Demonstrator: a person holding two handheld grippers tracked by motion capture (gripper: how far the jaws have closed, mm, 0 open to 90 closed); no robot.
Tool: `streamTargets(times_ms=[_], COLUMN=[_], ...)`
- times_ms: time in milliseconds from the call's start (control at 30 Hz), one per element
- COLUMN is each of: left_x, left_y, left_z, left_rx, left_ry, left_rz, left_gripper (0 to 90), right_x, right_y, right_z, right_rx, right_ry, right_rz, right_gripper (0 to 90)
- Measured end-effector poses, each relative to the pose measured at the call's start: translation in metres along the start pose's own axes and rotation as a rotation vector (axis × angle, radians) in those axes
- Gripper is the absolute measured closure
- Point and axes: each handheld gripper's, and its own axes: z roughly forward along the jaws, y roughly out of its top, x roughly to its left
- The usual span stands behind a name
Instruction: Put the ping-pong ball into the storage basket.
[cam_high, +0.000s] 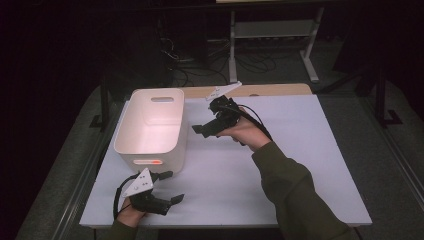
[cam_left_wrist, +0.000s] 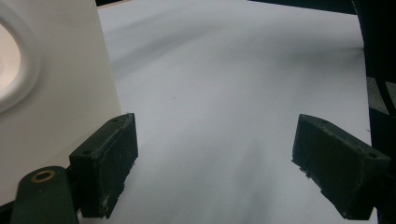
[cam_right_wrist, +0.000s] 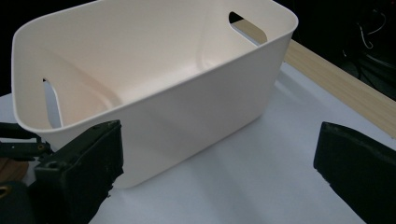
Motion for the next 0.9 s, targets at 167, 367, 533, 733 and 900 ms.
streamTargets(times_ms=[167, 367, 533, 733, 900], left_x=[0.0, 0.0, 0.0, 0.0, 0.0], left_y=[0.0, 0.0, 0.0, 0.0, 0.0], left_z=[0.0, 0.0, 0.0, 0.0, 0.0], left_rx=[0.0, -0.001, -0.001, 0.001, -0.002], left_ry=[0.001, 0.0, 0.0, -0.001, 0.0], left_rz=[0.003, -0.001, -0.001, -0.001, 0.002], left_gripper=[14.1, 14.1, 14.1, 14.1, 14.1], right_x=[-0.001, -0.002, -0.002, -0.003, -0.004], right_y=[-0.01, -0.022, -0.033, -0.046, -0.057], right_z=[-0.004, -0.006, -0.008, -0.011, -0.013], right_rx=[-0.009, -0.005, -0.005, -0.011, -0.006], right_ry=[-0.002, -0.003, -0.008, -0.015, -0.022], right_rz=[0.007, 0.009, 0.011, 0.019, 0.025], right_gripper=[0.9, 0.9, 0.9, 0.9, 0.9])
